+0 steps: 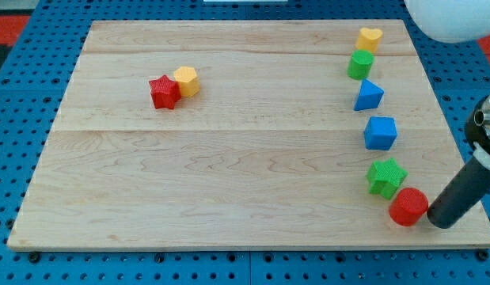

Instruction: Keep red circle below green star

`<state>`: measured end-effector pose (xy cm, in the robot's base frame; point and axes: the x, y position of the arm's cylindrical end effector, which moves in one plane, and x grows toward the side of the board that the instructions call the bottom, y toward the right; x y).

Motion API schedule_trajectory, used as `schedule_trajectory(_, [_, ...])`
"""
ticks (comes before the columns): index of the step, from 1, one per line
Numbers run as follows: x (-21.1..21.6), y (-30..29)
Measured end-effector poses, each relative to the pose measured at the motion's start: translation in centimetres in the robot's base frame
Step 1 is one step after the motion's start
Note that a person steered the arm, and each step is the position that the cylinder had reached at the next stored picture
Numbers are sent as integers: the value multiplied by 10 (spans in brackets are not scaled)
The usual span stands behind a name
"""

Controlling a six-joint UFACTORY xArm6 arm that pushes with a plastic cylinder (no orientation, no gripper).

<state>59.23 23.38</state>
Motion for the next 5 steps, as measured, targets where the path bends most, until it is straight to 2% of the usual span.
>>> schedule_trajectory(1, [2,0])
schedule_trajectory(2, [-17,23])
schedule_trajectory(3, [-29,10])
schedule_trajectory(5, [-14,-18])
